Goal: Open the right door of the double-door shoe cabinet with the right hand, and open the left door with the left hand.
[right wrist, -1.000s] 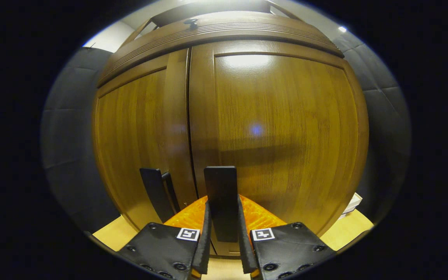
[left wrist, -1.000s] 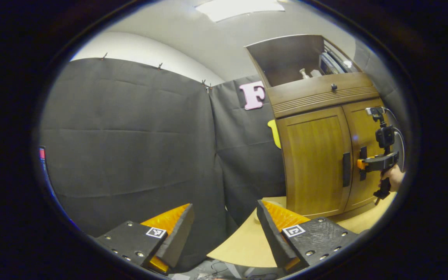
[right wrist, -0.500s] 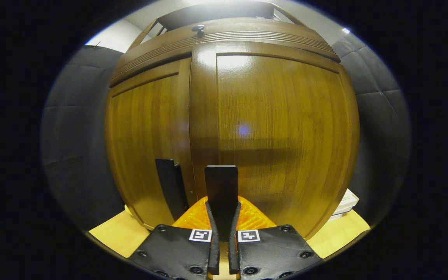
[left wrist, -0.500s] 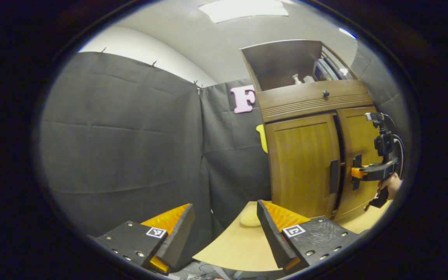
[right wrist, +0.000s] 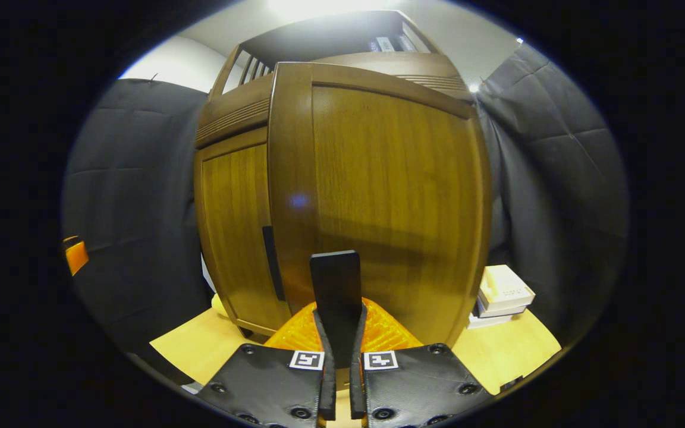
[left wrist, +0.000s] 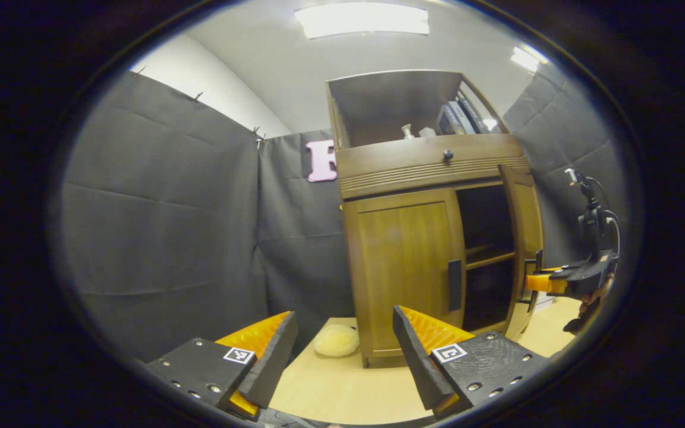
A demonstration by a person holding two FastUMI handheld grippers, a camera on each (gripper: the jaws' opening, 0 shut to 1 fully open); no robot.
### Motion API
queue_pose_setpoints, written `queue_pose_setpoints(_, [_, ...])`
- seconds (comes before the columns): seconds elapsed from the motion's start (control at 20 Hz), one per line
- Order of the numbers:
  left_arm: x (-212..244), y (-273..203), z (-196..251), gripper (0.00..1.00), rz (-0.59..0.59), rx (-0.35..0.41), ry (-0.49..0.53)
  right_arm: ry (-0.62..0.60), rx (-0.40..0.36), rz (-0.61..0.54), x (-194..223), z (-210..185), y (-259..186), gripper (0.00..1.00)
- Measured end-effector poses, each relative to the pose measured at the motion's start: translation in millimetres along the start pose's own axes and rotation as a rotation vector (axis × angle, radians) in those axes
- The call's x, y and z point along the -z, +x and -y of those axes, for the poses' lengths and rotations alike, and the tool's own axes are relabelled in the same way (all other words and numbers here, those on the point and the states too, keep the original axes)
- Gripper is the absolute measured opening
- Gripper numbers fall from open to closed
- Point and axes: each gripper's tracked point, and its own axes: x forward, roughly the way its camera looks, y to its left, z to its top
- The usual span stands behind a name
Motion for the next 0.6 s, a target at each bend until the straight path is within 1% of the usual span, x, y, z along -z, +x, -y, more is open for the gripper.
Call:
queue_pose_setpoints(0.2, [3,6,11,0.94,0.022,0.102,-0.015,0.021,0.038,-0.007,3,30,-38,0.09])
queue_pose_setpoints(0.3, [0,7,14,0.94,0.041,0.141,-0.019,0.030,0.057,-0.008,5,45,-50,0.08])
queue_pose_setpoints(0.35, [-1,9,16,0.94,0.046,0.161,-0.022,0.033,0.068,-0.008,6,53,-57,0.10])
queue_pose_setpoints(0.4, [-1,9,17,0.94,0.048,0.177,-0.024,0.037,0.079,-0.010,6,62,-64,0.08])
queue_pose_setpoints(0.5, [-1,8,21,0.94,0.046,0.205,-0.031,0.050,0.098,-0.009,7,79,-76,0.12])
queue_pose_setpoints(0.6, [1,9,26,0.94,0.044,0.227,-0.040,0.060,0.104,-0.011,9,95,-84,0.10])
